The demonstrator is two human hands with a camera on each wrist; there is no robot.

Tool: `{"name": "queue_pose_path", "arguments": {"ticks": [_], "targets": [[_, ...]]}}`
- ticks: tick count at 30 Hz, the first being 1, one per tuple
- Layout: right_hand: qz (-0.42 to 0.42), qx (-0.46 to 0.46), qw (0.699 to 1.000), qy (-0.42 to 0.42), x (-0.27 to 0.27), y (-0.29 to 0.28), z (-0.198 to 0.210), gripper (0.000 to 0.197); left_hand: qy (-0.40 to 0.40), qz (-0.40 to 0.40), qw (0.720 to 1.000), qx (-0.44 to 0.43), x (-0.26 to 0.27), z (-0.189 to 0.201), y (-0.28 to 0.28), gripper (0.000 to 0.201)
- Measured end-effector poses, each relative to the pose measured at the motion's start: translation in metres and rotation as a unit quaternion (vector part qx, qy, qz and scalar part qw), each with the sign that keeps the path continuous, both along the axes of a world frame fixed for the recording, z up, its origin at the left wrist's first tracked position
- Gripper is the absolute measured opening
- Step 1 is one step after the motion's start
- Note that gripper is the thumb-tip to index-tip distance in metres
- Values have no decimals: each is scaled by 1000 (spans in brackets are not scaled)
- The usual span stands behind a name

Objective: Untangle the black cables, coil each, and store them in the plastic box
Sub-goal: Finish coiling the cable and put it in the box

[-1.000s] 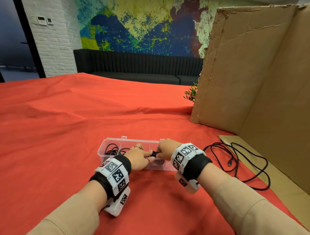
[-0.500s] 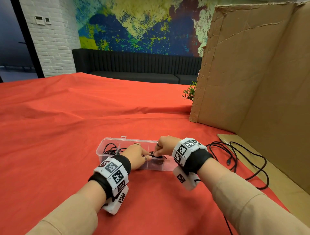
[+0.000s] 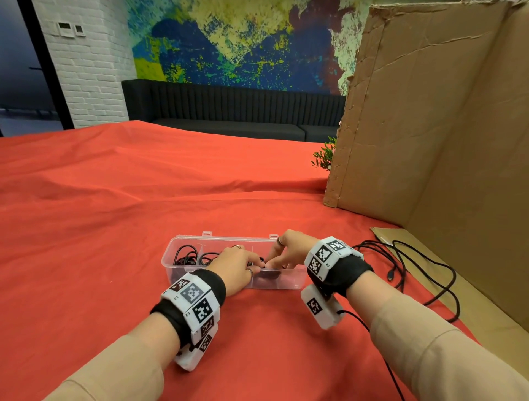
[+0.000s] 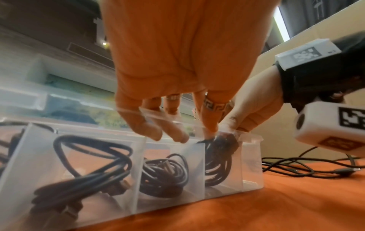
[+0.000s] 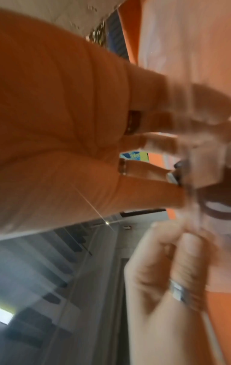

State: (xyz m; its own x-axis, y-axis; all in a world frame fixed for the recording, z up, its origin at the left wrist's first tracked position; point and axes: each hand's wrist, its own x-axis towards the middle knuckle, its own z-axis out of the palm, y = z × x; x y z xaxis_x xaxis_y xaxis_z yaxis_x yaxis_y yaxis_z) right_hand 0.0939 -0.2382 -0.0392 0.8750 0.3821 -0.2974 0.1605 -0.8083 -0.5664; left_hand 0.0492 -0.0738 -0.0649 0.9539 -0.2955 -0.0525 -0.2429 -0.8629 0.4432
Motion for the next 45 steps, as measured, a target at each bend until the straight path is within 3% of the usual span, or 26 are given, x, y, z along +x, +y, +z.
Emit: {"name": "queue_pose_path", "arguments": {"ticks": [3,7,13,22,26,30,38,42,45], "targets": [[3,12,1000,15,2,-2,1,24,1,12,1000,17,1,-3,-2,26],[-6,22,1000,1,2,0,-2,7,8,-3,1000,-14,2,-3,1,24],[-24,8,997,-77,0,0,-11,24,-21,-29,998,-53,1,5,5,22],[-16,-21,990,-137,-1,8,-13,24,-13,22,993,-113,1,2,7,2],[27,-51,991,-119,-6,7,-1,11,0,50,991,-125,3,-1,7,11],[32,-50,997,-55,-7,0,12,12,11,16,998,-60,2,1,6,32],[28,-67,994,-76,-5,6,6,10,15,-21,988,154,5,-2,-5,27],[32,-77,994,-64,-1,9,7,13,28,-33,981,188,7,-2,-6,28],[47,-95,992,-74,-2,12,7,12,36,-36,986,160,10,-6,-3,27]]}}
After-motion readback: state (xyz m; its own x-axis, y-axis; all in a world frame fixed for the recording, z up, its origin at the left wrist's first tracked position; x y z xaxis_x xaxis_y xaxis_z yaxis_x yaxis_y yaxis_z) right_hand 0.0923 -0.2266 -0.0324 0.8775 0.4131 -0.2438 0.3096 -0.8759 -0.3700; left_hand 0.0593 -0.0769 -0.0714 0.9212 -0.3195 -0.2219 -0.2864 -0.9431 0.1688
